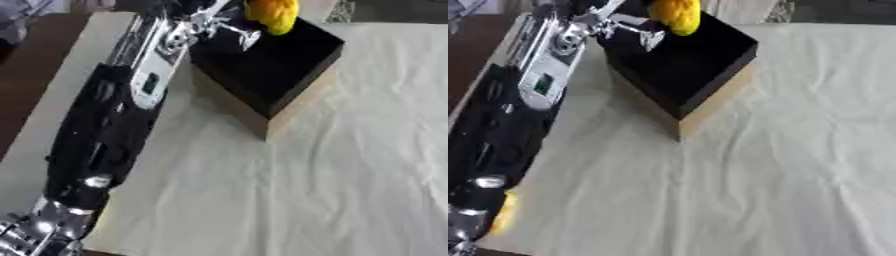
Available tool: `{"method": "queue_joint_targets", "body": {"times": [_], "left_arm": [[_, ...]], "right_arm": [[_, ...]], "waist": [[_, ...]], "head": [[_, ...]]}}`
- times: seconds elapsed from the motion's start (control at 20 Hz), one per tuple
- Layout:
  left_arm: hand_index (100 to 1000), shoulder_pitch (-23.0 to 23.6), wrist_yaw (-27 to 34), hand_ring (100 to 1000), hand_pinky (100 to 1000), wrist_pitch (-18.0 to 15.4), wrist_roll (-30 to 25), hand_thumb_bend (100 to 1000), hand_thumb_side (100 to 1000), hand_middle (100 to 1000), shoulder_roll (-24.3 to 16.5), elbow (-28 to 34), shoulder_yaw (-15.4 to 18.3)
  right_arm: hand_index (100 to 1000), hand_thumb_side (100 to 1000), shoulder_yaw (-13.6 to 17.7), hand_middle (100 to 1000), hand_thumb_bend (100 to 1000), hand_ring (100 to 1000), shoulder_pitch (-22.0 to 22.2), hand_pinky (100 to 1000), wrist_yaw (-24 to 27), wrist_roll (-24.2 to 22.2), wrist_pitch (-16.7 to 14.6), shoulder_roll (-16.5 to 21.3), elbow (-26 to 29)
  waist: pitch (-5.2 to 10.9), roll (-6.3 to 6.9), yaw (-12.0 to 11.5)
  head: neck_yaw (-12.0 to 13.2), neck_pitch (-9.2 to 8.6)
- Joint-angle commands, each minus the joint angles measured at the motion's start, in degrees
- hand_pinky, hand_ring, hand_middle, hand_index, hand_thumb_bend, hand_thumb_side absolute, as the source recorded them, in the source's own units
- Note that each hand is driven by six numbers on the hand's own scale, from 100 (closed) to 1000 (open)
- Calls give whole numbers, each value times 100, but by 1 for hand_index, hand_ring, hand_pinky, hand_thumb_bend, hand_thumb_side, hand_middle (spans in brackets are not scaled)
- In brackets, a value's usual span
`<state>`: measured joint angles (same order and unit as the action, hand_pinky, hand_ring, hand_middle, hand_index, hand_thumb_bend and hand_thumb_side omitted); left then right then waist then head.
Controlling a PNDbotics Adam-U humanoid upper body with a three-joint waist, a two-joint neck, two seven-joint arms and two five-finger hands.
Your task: Pick up objects on the table and place them in the box.
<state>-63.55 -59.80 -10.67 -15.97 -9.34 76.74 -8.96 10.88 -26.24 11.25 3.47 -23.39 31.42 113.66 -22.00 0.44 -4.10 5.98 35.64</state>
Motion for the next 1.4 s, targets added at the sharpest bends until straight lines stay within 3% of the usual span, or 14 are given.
{"method": "queue_joint_targets", "body": {"times": [0.05,0.2,0.3,0.35,0.4,0.45,0.55,0.65,0.8,1.1,1.25,1.4], "left_arm": [[634,-106,-99,495,619,-57,-19,200,100,450,35,-73,0],[712,-75,-238,573,683,-34,-102,235,100,524,48,-163,-13],[853,-50,-356,747,799,-23,-255,295,100,700,51,-218,-30],[906,-42,-411,829,865,-27,-357,324,213,785,53,-241,-33],[912,-38,-455,839,874,-29,-440,328,245,795,56,-249,-26],[948,-33,-491,901,936,-20,-492,382,477,851,54,-244,-14],[966,-25,-594,936,975,-16,-530,412,588,878,41,-220,1],[973,-20,-699,950,989,-1,-541,415,616,888,35,-206,20],[968,8,-725,944,982,28,-466,399,622,881,35,-135,58],[917,166,-158,880,925,303,-32,327,492,820,-186,656,207],[895,398,857,843,893,612,73,305,421,787,-799,1533,365],[895,900,1806,834,886,823,89,313,406,779,-1842,2354,494]], "right_arm": [[807,245,34,727,100,907,-79,914,64,-24,8,58,94],[806,249,36,726,100,907,-63,914,66,-38,22,42,94],[806,249,40,726,100,907,-53,914,64,-40,27,37,94],[806,249,41,726,100,907,-51,914,64,-40,29,36,94],[806,249,40,726,100,907,-50,914,63,-42,29,34,94],[806,251,40,726,100,907,-46,915,62,-44,31,32,94],[806,254,38,726,100,908,-34,915,61,-47,39,26,94],[805,255,35,726,100,908,-27,915,63,-53,44,19,94],[806,254,39,726,100,908,-16,915,65,-55,46,18,94],[806,245,59,727,100,907,17,914,51,-30,27,69,94],[806,239,95,728,100,906,107,913,7,12,9,166,94],[806,237,140,728,100,906,200,913,-62,80,4,269,94]], "waist": [[117,2,26],[118,16,42],[120,20,47],[121,20,48],[122,19,48],[123,19,45],[127,21,41],[131,23,38],[137,22,30],[175,42,-14],[228,112,-103],[264,197,-204]], "head": [[37,-67],[33,-57],[29,-44],[31,-38],[33,-34],[36,-29],[35,-18],[30,-7],[22,5],[-22,42],[-160,123],[-304,176]]}}
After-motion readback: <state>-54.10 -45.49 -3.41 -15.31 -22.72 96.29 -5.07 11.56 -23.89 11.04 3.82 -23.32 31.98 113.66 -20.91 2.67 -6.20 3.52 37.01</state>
